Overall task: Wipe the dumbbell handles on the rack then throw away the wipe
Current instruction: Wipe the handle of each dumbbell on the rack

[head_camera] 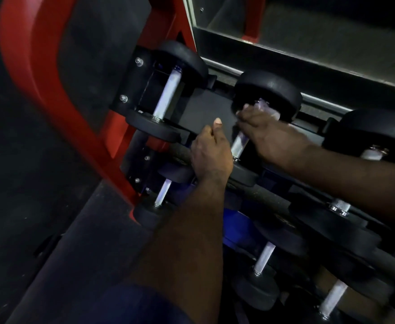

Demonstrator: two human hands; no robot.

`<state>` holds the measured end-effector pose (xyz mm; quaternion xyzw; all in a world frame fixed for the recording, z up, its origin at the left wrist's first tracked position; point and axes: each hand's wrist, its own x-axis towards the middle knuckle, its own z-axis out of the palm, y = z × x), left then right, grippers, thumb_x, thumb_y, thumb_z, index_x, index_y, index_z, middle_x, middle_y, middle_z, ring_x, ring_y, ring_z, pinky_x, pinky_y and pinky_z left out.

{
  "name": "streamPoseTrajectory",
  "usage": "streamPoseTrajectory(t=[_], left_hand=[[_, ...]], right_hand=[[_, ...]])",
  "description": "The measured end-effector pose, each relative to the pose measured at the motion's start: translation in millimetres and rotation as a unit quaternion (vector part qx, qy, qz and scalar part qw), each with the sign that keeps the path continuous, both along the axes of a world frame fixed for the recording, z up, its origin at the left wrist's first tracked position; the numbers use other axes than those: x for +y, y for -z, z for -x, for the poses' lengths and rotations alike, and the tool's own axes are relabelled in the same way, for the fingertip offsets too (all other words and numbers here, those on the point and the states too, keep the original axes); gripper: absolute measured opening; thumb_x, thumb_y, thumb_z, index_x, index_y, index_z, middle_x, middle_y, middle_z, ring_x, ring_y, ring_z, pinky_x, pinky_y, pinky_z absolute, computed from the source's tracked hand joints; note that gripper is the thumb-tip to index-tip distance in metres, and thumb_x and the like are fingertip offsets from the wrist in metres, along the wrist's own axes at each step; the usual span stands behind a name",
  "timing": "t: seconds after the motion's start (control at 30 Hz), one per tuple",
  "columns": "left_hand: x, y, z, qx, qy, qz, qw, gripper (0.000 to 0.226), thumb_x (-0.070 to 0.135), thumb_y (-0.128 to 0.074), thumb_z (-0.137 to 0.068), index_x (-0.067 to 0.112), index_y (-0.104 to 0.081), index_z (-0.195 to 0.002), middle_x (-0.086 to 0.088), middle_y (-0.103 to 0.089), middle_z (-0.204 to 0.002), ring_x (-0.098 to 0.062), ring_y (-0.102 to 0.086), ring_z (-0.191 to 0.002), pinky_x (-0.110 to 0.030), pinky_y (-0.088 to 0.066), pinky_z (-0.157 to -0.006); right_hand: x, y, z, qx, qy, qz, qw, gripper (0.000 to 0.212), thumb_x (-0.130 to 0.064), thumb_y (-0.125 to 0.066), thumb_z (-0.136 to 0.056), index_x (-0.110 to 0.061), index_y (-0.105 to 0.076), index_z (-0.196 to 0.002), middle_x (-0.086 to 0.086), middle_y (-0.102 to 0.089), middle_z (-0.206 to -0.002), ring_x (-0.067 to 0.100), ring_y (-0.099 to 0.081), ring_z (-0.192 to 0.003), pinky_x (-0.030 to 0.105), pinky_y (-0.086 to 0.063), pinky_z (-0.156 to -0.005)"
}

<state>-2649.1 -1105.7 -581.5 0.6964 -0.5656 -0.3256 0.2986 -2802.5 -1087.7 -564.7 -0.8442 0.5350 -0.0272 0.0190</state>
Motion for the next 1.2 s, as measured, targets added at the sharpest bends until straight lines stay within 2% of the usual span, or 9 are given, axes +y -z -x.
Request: streamPoseTrajectory(t=[0.1,0.2,0.3,0.57,0.77,0.9,1.0,1.1,1.2], left_hand=[[1.7,-1.9,-0.6,-0.006,0.008,-0.007,1.0,0.053,0.056,-0.033,-0.107,0.017,-0.068,-0.1,-0.003,-0.073,-0.105,-0.024,-0.064,-0.102,-0.042,-0.049,-0.093],[0.9,-2.1,-1.3,0.001,0.004,-0.008,1.0,0.05,0.054,-0.034,-0.108,0.017,-0.068,-0.102,-0.002,-0.072,-0.105,-0.024,-0.063,-0.103,-0.041,-0.047,-0.092],[0.1,-1.7,-1.4,-0.001,0.004,-0.01,1.0,0.048,0.053,-0.037,-0.108,0.017,-0.067,-0.101,-0.004,-0.072,-0.105,-0.026,-0.062,-0.102,-0.04,-0.045,-0.09],[-2.0,-2.0,-2.7,0.016,-0.009,-0.015,1.0,0.042,0.054,-0.039,-0.107,0.019,-0.061,-0.101,-0.002,-0.066,-0.106,-0.024,-0.059,-0.103,-0.042,-0.047,-0.093],[3.1,-7.1,-0.1,0.035,-0.014,0.003,0.999,0.037,0.053,-0.042,-0.107,0.021,-0.06,-0.107,0.002,-0.064,-0.11,-0.019,-0.057,-0.104,-0.039,-0.046,-0.093],[3.1,-8.3,-1.7,0.043,-0.01,-0.002,0.999,0.038,0.056,-0.04,-0.107,0.024,-0.06,-0.107,0.006,-0.063,-0.111,-0.017,-0.056,-0.106,-0.04,-0.047,-0.094],[3.5,-11.1,-1.5,0.053,-0.005,-0.01,0.999,0.041,0.06,-0.036,-0.107,0.025,-0.059,-0.108,0.008,-0.063,-0.111,-0.015,-0.054,-0.108,-0.04,-0.046,-0.094],[1.8,-12.4,-2.3,0.065,-0.013,-0.02,0.998,0.048,0.062,-0.03,-0.107,0.024,-0.058,-0.114,0.004,-0.065,-0.116,-0.017,-0.053,-0.111,-0.039,-0.042,-0.096],[-0.7,-9.6,-3.3,0.095,-0.02,-0.027,0.995,0.068,0.076,-0.017,-0.099,0.021,-0.053,-0.121,-0.003,-0.065,-0.122,-0.023,-0.056,-0.116,-0.044,-0.044,-0.096]], right_hand=[[18.6,-0.1,-10.2,-0.006,-0.105,-0.075,0.992,0.05,-0.014,-0.032,-0.097,-0.001,-0.057,-0.139,0.018,-0.052,-0.146,0.029,-0.046,-0.139,0.037,-0.031,-0.12],[-1.0,-12.4,9.8,0.003,-0.022,-0.025,0.999,0.056,-0.015,-0.024,-0.093,0.005,-0.061,-0.131,0.023,-0.058,-0.138,0.032,-0.053,-0.133,0.03,-0.026,-0.117],[-4.0,-9.6,-0.4,0.024,0.017,-0.029,0.999,0.059,-0.017,-0.02,-0.093,0.012,-0.063,-0.122,0.03,-0.06,-0.129,0.041,-0.053,-0.13,0.04,-0.027,-0.12],[-15.9,-15.6,1.9,0.142,0.023,-0.022,0.989,0.042,-0.03,-0.031,-0.09,-0.008,-0.059,-0.111,0.019,-0.057,-0.115,0.039,-0.053,-0.116,0.05,-0.041,-0.104],[0.2,2.0,-20.0,-0.029,-0.086,-0.041,0.995,0.035,-0.021,-0.044,-0.094,-0.002,-0.071,-0.106,0.018,-0.065,-0.096,0.038,-0.06,-0.092,0.055,-0.043,-0.105],[-5.7,-8.1,-14.9,-0.121,-0.109,-0.147,0.976,0.029,-0.006,-0.064,-0.085,-0.007,-0.071,-0.113,0.01,-0.07,-0.114,0.028,-0.063,-0.107,0.046,-0.047,-0.103],[0.5,-13.3,-19.2,-0.159,-0.016,-0.177,0.971,0.036,0.003,-0.065,-0.08,-0.013,-0.073,-0.111,0.001,-0.074,-0.11,0.021,-0.068,-0.104,0.036,-0.049,-0.102],[11.4,-20.9,-38.9,-0.242,0.161,-0.128,0.948,0.04,0.005,-0.065,-0.079,-0.022,-0.077,-0.106,-0.008,-0.076,-0.095,0.01,-0.071,-0.086,0.007,-0.045,-0.075],[4.6,-17.0,-72.9,-0.387,0.408,-0.032,0.826,0.039,-0.004,-0.064,-0.086,-0.034,-0.077,-0.108,-0.019,-0.076,-0.097,-0.005,-0.068,-0.088,0.006,-0.049,-0.077]])
